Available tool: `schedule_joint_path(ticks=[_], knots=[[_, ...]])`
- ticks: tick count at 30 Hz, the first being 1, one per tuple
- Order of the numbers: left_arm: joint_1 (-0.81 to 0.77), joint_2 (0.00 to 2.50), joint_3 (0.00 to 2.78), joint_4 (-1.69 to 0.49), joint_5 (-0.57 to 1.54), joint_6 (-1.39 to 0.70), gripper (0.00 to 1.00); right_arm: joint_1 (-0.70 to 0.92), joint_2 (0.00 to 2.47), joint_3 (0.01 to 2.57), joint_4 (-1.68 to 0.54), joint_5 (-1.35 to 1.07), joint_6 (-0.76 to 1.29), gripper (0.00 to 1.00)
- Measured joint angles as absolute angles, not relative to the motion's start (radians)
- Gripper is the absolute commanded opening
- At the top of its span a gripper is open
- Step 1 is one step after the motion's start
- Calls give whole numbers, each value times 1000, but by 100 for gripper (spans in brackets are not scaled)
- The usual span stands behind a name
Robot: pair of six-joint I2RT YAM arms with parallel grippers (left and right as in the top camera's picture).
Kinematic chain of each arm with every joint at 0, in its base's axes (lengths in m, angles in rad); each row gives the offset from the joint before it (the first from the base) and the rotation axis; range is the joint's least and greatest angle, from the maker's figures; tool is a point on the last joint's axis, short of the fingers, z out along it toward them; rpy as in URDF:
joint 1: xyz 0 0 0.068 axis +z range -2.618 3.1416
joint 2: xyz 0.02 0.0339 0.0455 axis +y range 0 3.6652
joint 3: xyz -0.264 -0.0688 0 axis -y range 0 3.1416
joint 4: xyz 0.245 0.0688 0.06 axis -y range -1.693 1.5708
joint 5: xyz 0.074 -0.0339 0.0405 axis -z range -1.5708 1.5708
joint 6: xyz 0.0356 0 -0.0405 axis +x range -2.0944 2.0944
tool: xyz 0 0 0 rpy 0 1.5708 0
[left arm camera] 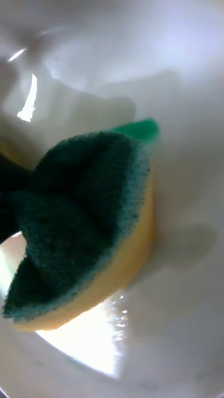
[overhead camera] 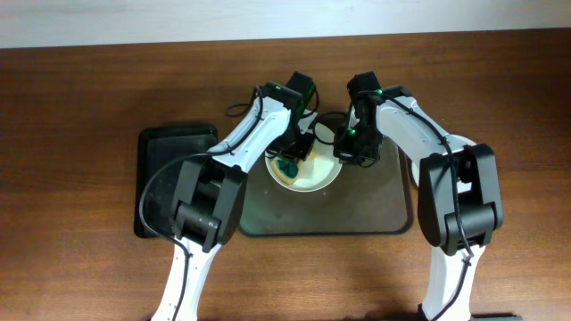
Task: Clean dirty plates on tray and stack at the side
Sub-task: 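Scrub the last plate's green mark with the sponge, right gripper holding rim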
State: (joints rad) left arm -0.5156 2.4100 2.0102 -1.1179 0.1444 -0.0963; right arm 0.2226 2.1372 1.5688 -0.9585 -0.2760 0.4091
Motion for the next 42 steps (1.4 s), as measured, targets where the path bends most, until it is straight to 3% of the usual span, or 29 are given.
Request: schedule_joint_path(ticks=[7, 13, 20, 27, 32, 36, 42], knots=[[-513, 2428, 2078, -1192, 81, -186, 0, 226, 2137, 1569, -966, -291, 439, 4], [-498, 2445, 2123, -1050, 3, -213, 0, 229, 2137, 1569, -975, -290, 445, 4], [-503, 2449, 2130, -1093, -41, -248, 0, 230, 2137, 1569, -976, -289, 440, 4], [-497, 2457, 2134, -1277, 289, 101, 0, 230, 2137, 1569, -987, -286, 433, 4], [-490, 2467, 2134, -1187, 391, 201, 0, 229, 2137, 1568, -987, -286, 434, 4], [-489, 2467, 2134, -1063, 244, 81, 0, 229, 2137, 1568, -986, -286, 433, 4], [-521, 2467, 2141, -1060, -67, -112, 0, 235, 2137, 1568, -967, -287, 434, 4]])
